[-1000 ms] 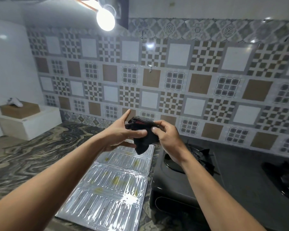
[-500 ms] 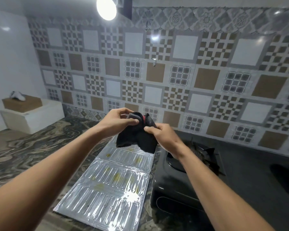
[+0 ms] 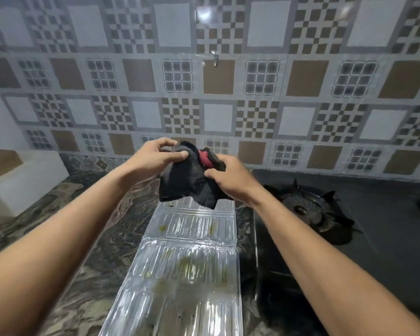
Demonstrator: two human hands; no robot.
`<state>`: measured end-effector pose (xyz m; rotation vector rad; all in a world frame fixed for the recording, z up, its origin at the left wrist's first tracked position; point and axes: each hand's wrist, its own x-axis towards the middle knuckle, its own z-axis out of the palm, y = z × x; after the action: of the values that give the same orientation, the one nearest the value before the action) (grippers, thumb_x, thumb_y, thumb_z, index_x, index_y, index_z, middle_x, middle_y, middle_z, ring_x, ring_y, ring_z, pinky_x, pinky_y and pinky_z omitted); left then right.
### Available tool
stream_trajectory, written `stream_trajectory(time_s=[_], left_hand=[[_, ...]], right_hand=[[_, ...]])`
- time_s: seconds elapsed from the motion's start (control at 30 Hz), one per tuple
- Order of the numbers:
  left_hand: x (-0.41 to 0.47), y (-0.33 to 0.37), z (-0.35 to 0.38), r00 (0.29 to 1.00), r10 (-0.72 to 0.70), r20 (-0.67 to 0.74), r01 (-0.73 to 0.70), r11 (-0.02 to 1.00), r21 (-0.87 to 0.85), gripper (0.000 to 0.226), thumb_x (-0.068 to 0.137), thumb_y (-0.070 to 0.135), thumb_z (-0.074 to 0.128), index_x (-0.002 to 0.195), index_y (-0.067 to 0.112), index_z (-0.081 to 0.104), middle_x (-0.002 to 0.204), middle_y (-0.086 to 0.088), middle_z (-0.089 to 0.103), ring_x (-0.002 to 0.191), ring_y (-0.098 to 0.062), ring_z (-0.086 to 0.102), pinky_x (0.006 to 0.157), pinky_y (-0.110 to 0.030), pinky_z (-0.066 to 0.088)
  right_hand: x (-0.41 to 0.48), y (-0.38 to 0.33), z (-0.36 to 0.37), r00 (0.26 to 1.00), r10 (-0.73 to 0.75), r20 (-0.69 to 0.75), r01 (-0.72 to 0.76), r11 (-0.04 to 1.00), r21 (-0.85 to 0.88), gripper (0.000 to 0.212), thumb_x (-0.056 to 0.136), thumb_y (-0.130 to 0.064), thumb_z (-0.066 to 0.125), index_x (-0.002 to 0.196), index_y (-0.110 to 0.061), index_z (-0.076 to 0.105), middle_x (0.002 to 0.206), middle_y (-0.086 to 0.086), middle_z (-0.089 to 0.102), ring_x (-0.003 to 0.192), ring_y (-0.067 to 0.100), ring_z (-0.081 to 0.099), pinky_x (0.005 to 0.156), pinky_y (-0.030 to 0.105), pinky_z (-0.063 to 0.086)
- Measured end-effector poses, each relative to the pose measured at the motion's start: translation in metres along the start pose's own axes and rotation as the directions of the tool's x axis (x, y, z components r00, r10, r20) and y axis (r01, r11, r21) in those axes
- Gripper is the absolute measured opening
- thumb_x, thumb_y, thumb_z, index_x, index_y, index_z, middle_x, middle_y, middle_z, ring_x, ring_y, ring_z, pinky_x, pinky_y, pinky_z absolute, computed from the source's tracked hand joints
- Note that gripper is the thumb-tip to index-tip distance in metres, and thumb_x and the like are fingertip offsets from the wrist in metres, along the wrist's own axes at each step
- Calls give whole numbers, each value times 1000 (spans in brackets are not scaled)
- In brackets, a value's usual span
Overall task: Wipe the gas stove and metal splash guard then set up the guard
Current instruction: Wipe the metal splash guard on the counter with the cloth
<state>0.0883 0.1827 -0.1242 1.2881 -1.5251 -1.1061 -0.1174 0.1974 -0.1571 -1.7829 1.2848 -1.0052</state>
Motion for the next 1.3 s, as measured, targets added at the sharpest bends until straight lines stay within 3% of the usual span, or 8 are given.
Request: stream_trajectory(time_s=[0.17, 0.37, 0.7, 0.8, 0.93, 1.03, 1.17, 1.3], left_hand=[[39, -29, -24, 996, -67, 66, 68, 997, -23, 8, 89, 9, 69, 94, 15, 67, 85, -1, 73, 60, -5, 66, 48, -18, 47], [91, -90, -33, 969, -222, 104, 219, 975, 40, 16, 86, 8, 70, 90, 16, 58, 86, -8, 68, 68, -17, 64, 59, -29, 51], [170, -183, -24, 930, -348, 117, 342, 937, 71, 24, 84, 6, 76, 104, 7, 62, 103, -14, 69, 90, -27, 70, 70, -35, 60], [194, -208, -20, 936, -336, 103, 318, 934, 161, 20, 82, 8, 79, 93, 7, 63, 90, -12, 66, 82, -25, 67, 57, -30, 60], [225, -242, -17, 935, -349, 63, 299, 871, 391, 32, 71, 25, 89, 89, 14, 65, 89, -7, 70, 81, -24, 69, 70, -37, 60], [241, -259, -17, 943, -323, 77, 236, 817, 527, 38, 67, 37, 90, 88, 18, 64, 85, 0, 68, 79, -19, 63, 63, -27, 44], [253, -279, -23, 970, -212, 117, 123, 846, 520, 39, 74, 37, 85, 100, 18, 63, 88, 2, 67, 75, -13, 60, 60, -25, 42], [257, -305, -55, 971, -48, 234, -142, 672, 726, 53, 88, 47, 65, 135, 24, 55, 132, -4, 64, 118, -26, 60, 97, -40, 48]], right_hand=[[31, 8, 21, 994, 81, -79, -84, 996, -37, 18, 90, -11, 59, 106, -14, 66, 96, 7, 71, 85, 21, 68, 72, 37, 55], [74, 46, 52, 974, 205, -100, -210, 977, -46, 37, 92, -11, 62, 128, -17, 57, 118, 4, 63, 103, 22, 61, 81, 30, 48], [151, 129, 96, 920, 382, -88, -392, 905, -166, 20, 92, -5, 57, 103, -16, 70, 95, 3, 69, 94, 25, 63, 81, 35, 53], [177, 148, 103, 890, 455, -30, -446, 856, -260, 22, 89, -4, 53, 101, -7, 72, 92, 9, 68, 89, 28, 61, 71, 33, 48], [210, 166, 109, 813, 579, 56, -513, 760, -400, 25, 88, -6, 45, 95, 10, 63, 83, 13, 54, 76, 28, 50, 63, 33, 34], [234, 176, 115, 754, 650, 91, -524, 680, -512, 20, 92, -10, 43, 74, -5, 52, 76, 10, 46, 71, 27, 44, 58, 33, 32], [247, 199, 132, 728, 685, 38, -486, 555, -675, 37, 91, -21, 49, 121, -1, 59, 121, 17, 60, 112, 34, 57, 90, 33, 48], [225, 210, 169, 880, 441, -178, -420, 545, -726, 49, 92, -26, 53, 138, -11, 45, 142, 16, 47, 132, 37, 42, 104, 48, 40]])
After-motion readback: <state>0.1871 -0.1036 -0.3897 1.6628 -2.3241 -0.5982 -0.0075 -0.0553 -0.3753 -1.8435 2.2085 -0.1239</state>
